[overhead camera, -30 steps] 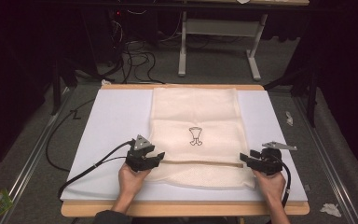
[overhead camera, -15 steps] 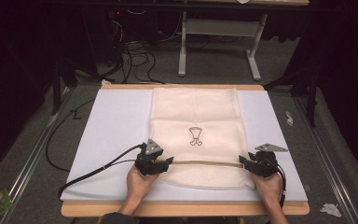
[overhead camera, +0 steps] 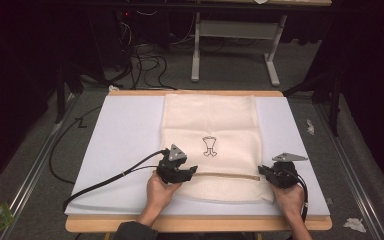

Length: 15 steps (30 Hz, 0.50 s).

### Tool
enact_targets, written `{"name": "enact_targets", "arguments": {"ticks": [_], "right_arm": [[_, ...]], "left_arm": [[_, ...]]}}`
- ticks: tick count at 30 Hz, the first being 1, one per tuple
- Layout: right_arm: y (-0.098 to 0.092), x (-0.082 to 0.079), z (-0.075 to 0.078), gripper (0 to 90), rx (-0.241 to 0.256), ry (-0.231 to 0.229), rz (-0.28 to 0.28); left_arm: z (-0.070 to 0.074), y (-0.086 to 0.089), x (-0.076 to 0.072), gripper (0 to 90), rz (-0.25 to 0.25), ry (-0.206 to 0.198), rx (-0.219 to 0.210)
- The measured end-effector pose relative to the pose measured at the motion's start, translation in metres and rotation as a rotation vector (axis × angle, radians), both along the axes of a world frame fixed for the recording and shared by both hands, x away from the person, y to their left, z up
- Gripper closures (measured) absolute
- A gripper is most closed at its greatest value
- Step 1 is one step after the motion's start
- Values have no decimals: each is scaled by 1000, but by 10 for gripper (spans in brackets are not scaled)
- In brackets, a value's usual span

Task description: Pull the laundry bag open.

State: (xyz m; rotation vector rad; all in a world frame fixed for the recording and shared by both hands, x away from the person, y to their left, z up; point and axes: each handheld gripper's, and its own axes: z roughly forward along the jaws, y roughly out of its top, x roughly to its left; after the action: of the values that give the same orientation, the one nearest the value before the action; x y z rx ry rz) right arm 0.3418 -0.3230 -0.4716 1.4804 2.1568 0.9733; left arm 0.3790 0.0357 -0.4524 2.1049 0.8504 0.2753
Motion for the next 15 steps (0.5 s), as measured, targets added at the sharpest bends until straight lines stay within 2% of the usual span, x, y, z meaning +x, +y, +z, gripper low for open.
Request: {"name": "enact_targets", "arguments": {"ticks": [2,5,7,9,15], "right_arm": [[-2,0,1,880,19,0,2],[-6,2,9,882,52,-1,16],[-7,2,14,882,62,-9,18],[-8,3,17,883,69,-14,22],[-11,3,21,885,98,-25,32]], "left_arm": [[1,-2,0,471,-4,-3,2],[5,-11,-2,481,-26,11,-34],[8,-16,-2,493,-45,15,-29],[10,-21,-3,517,-63,20,-45],[12,-34,-3,555,-98,25,-44]]}}
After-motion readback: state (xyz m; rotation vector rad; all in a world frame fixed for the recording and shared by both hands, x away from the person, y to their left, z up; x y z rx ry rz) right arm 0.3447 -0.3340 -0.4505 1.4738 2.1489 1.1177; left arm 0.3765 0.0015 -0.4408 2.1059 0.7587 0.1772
